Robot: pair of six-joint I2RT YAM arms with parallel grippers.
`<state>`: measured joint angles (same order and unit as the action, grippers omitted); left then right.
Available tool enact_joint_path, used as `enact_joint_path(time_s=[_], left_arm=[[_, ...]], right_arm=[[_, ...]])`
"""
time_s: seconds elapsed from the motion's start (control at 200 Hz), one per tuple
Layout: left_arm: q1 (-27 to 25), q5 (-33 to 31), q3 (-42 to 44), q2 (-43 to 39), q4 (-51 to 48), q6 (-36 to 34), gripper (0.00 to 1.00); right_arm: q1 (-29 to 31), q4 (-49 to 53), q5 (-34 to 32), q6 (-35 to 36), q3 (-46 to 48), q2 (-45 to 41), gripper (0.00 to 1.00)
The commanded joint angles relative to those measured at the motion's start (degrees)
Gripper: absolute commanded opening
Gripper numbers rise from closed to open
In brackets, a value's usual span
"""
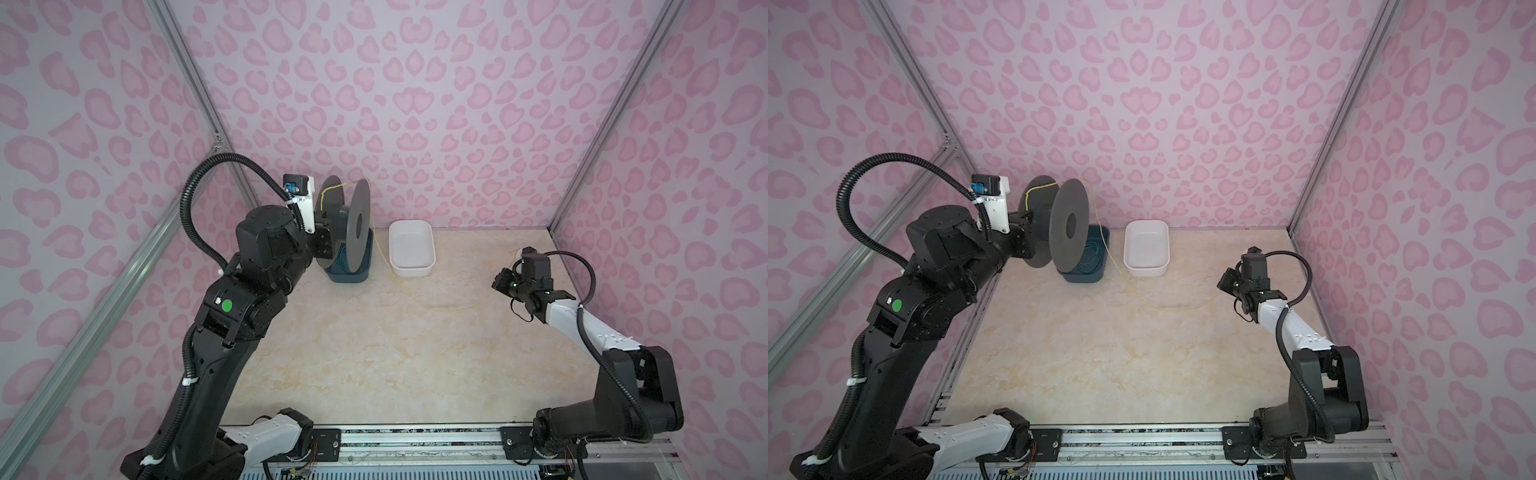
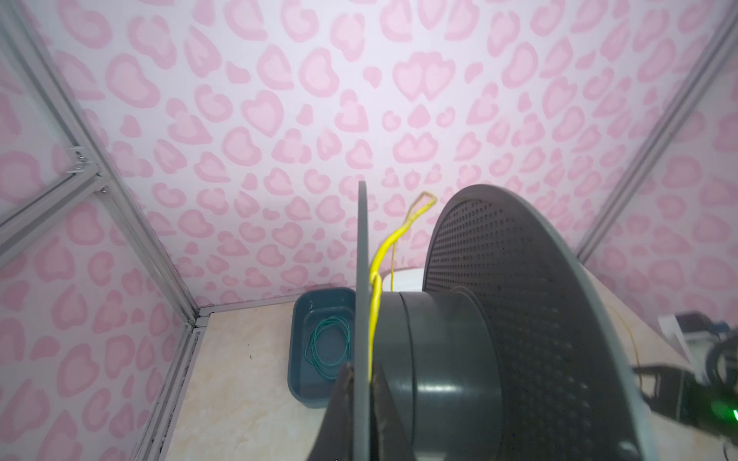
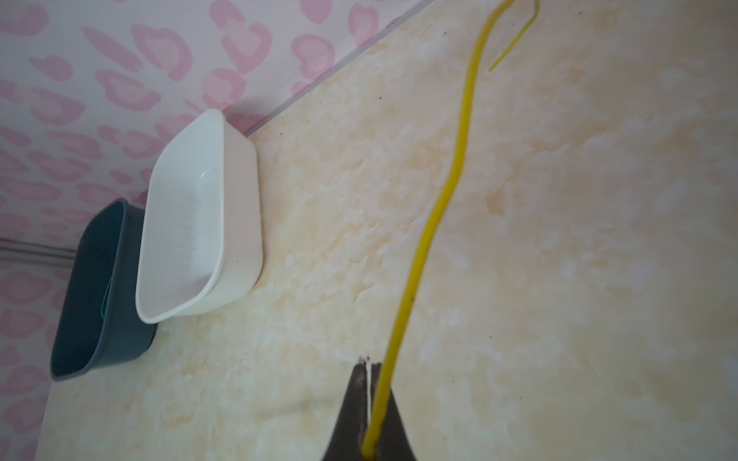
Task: Wrap the cables
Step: 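Lift the wire high with the right gripper while the left raises the spool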
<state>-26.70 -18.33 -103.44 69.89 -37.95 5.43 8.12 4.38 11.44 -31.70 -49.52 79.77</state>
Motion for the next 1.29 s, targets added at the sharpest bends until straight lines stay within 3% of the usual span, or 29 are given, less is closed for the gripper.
enact_joint_path(time_s=[0.0,0.25,0.41,0.56,0.845,1.1,1.29], left_arm=[[1.91,-3.50,-3.20,3.08,11.24,4.70,0.04],[5.81,-9.91,-6.25,10.25,21.79,8.94,0.03],[6.22,-17.19,-7.24,15.64,27.14,5.14,0.04],[6.71,-23.13,-6.69,20.53,27.91,1.74,0.03],[8.50,-25.45,-3.14,26.01,30.24,0.28,0.03],[9.62,-25.61,1.75,27.47,31.29,-2.27,0.04],[10.26,-25.12,9.42,25.35,34.22,-4.20,0.04]], right_arm=[[5.38,3.24,-1.24,3.16,1.95,-4.24,0.00],[20.35,9.99,-1.31,3.38,3.68,-14.77,0.00],[28.43,12.70,-2.12,3.23,0.80,-19.06,0.00],[30.90,17.03,-1.02,3.27,-7.22,-22.71,0.00],[37.75,18.93,2.21,2.67,-24.44,-21.66,0.00],[37.89,20.91,3.15,4.33,-38.83,-18.15,0.00],[27.76,17.82,11.66,-1.12,-46.17,-15.82,0.00]])
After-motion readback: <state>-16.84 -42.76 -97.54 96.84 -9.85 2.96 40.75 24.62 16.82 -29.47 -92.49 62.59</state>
